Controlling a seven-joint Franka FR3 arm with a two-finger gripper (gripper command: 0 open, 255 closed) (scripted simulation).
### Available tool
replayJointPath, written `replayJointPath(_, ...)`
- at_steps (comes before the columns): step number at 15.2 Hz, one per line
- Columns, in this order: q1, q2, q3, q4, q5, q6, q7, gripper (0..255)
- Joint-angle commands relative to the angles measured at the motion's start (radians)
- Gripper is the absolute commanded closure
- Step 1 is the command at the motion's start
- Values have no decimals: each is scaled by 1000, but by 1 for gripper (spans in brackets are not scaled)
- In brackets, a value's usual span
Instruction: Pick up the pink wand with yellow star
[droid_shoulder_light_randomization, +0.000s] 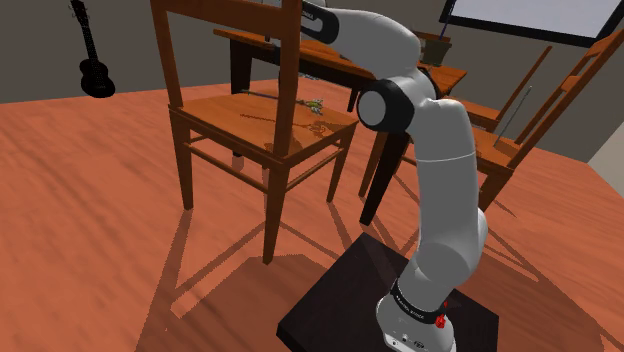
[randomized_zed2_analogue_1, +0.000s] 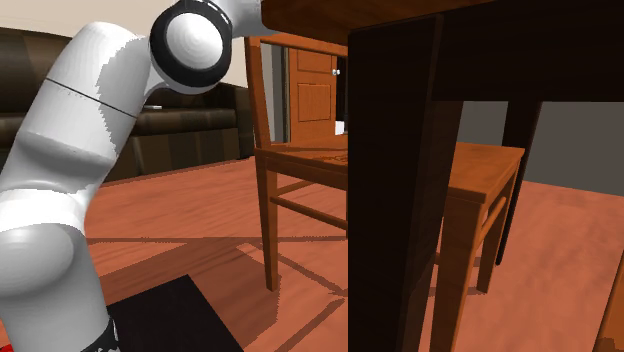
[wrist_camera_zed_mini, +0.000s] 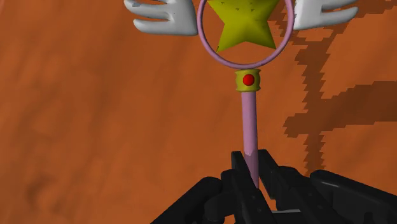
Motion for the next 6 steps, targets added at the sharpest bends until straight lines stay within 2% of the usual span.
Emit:
replayJointPath(1, -9, 33, 1, 86, 5, -53, 0, 255)
replayJointPath(3, -23, 86, 4, 207, 14, -120, 0, 255)
replayJointPath(4, -37, 140, 8, 317, 22, -176, 2, 255)
replayJointPath(6, -42, 155, 10, 347, 23, -191, 3, 255)
